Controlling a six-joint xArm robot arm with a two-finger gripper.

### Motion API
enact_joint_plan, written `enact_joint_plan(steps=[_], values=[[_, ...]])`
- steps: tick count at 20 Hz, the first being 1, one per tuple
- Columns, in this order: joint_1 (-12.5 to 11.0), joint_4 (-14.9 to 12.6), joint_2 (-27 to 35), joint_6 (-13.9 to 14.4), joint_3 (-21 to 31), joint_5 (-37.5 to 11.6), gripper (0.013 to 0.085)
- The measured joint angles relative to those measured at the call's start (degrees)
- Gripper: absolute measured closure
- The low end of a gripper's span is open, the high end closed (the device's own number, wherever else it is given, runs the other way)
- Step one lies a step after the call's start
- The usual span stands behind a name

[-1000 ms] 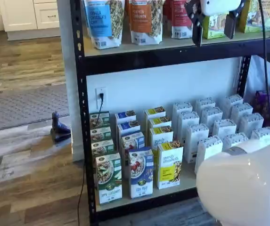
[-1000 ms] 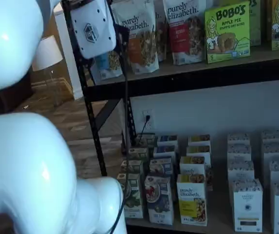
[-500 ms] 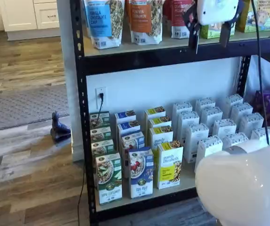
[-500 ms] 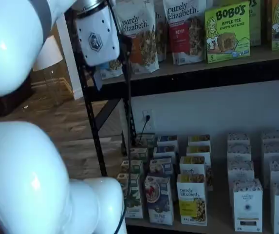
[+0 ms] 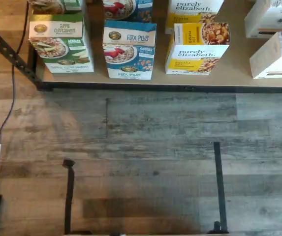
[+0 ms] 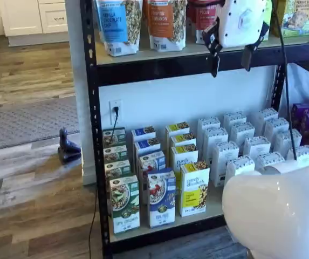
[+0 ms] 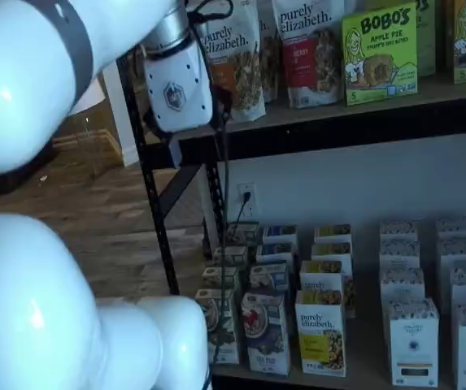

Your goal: Pick up the blue and white box that is on the bottom shelf, the second box from the left

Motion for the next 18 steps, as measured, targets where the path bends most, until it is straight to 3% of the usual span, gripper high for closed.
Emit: enact_joint_plan(steps=[10, 15, 18], values=[[-0.4, -0.6, 1.9, 0.0, 7.5, -8.9, 0.013], [-1.3, 0.4, 3.1, -1.0, 11.0, -13.0, 0.013], [-1.0, -0.8, 3.8, -0.3, 13.4, -15.7, 0.013]])
